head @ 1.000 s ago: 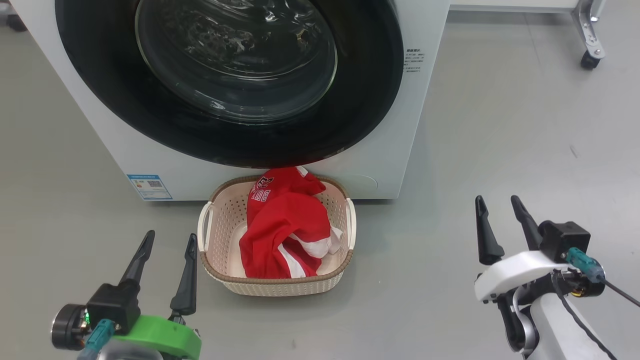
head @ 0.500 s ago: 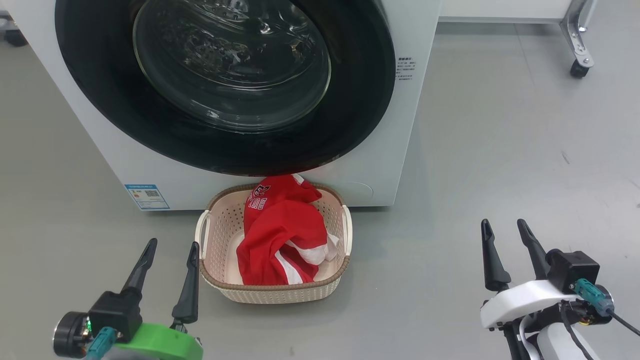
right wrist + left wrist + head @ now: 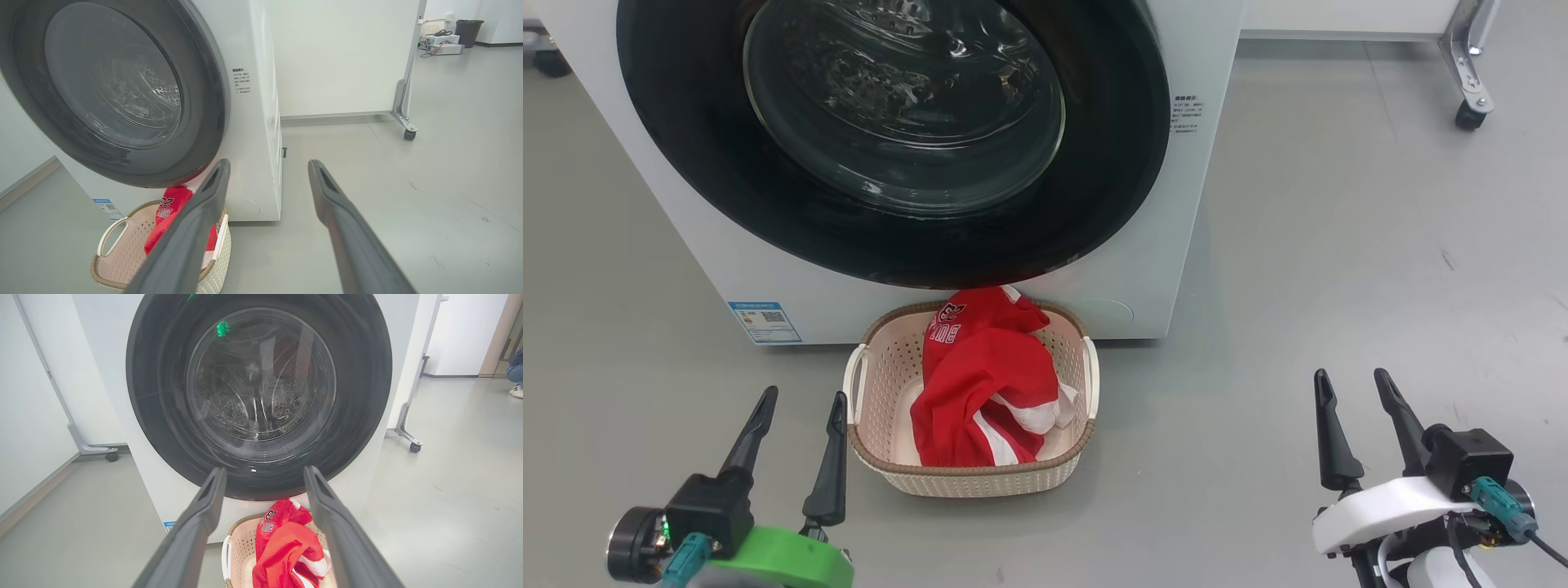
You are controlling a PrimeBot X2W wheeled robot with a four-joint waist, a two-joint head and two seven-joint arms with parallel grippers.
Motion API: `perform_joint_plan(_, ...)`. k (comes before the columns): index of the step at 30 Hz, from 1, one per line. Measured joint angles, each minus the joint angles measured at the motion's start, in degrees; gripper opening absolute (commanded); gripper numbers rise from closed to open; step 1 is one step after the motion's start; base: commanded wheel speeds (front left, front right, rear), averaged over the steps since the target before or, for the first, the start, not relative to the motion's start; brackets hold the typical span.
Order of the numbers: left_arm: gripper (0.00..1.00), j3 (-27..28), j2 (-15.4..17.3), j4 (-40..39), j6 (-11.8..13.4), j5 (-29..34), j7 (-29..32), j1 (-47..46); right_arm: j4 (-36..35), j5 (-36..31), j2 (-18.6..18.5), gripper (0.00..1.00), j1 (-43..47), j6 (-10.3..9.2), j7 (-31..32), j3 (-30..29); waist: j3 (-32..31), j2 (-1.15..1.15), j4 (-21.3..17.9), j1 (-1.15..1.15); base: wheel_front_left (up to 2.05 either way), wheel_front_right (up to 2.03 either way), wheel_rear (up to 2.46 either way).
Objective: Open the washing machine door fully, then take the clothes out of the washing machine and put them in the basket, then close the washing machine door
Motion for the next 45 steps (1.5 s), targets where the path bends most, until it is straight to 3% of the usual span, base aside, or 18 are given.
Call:
perform_joint_plan(30,1.0,-0.2,0.4,-1.2,0.1,0.0,0.9,0.5,-5.5,-0.5,-0.7,1.0,3.2,-1.04,1.5,-0.1,-0.1,0.0,-0.3,0.0,0.0,0.0,0.0)
perform_joint_plan(31,0.0,-0.3,0.3,-1.0,0.1,0.0,0.9,0.5,-5.4,-0.5,-0.6,0.0,3.3,-1.02,1.5,-0.1,-0.1,0.0,-0.3,0.0,0.0,0.0,0.0)
perform_joint_plan(38,0.0,-1.1,-0.9,2.0,0.0,-0.3,0.9,2.0,-2.6,-0.1,0.8,0.0,5.1,-0.9,1.5,0.3,-0.1,0.0,-0.4,0.0,0.0,0.0,0.0)
perform_joint_plan(45,0.0,-1.0,-1.4,1.9,-0.5,-4.4,0.9,2.3,-2.7,4.0,0.9,0.0,5.1,-0.38,2.1,-0.1,-0.4,0.0,-0.6,0.0,0.0,0.0,0.0)
